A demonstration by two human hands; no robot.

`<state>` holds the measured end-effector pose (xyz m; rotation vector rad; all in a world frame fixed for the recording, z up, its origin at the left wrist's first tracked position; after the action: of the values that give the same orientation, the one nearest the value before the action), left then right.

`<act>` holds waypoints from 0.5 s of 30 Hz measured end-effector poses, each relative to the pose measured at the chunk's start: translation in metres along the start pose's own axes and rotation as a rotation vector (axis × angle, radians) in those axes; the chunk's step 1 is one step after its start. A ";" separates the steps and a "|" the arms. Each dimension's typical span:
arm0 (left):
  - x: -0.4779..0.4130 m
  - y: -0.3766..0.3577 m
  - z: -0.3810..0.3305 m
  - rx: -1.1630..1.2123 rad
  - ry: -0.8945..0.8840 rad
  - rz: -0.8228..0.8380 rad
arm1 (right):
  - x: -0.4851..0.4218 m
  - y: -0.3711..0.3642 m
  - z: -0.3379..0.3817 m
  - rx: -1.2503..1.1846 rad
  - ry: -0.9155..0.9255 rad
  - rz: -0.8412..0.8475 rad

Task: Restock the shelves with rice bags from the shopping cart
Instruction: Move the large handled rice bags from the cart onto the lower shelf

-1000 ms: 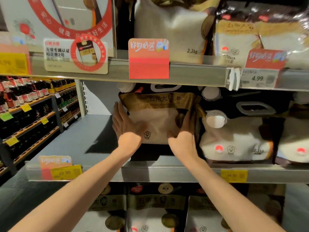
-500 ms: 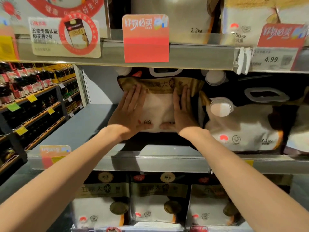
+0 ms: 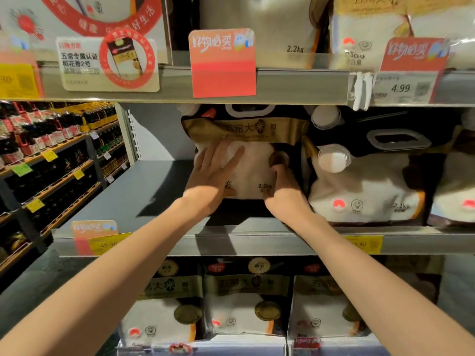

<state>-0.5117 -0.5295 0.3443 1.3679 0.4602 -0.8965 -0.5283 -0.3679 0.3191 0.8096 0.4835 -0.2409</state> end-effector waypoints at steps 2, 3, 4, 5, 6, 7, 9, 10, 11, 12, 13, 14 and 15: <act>-0.004 -0.004 0.003 0.011 0.023 0.051 | -0.006 -0.009 -0.002 0.044 -0.066 0.058; -0.007 -0.004 0.003 0.005 0.033 0.067 | -0.009 -0.009 0.000 0.033 -0.103 0.050; -0.008 -0.003 0.002 -0.001 0.042 0.080 | -0.011 -0.009 0.004 0.022 -0.131 0.044; -0.007 0.000 -0.001 0.000 0.053 0.091 | -0.008 -0.009 0.005 0.016 -0.160 0.055; -0.006 -0.002 -0.003 0.005 0.076 0.102 | -0.005 -0.009 0.005 0.011 -0.181 0.071; -0.003 0.001 -0.007 0.025 0.114 0.109 | 0.001 -0.007 0.004 0.001 -0.195 0.103; 0.005 0.006 -0.017 0.189 0.255 0.105 | 0.019 -0.002 0.003 -0.063 -0.185 0.196; 0.011 0.010 -0.022 0.322 0.364 0.082 | 0.030 0.002 0.002 -0.139 -0.173 0.241; 0.017 0.013 -0.026 0.456 0.483 0.053 | 0.042 0.006 0.002 -0.246 -0.173 0.273; 0.024 0.019 -0.034 0.569 0.588 0.005 | 0.054 0.016 -0.001 -0.375 -0.197 0.276; 0.032 0.025 -0.042 0.666 0.675 -0.049 | 0.065 0.029 -0.007 -0.509 -0.234 0.254; 0.040 0.032 -0.053 0.769 0.745 -0.094 | 0.076 0.044 -0.016 -0.629 -0.274 0.209; 0.048 0.038 -0.069 0.884 0.796 -0.126 | 0.088 0.061 -0.030 -0.730 -0.327 0.156</act>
<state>-0.4393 -0.4787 0.3196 2.5539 0.8034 -0.6304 -0.4385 -0.3071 0.2961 0.0851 0.1688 -0.0370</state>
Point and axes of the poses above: each hand's wrist, its own x-axis away from the middle knuckle, its own y-axis out of the back of the hand, z = x × y, the point moved 9 cm from there along -x, towards the middle knuckle, and after that the axes turned 12 degrees about -z, right-handed, at the moved point
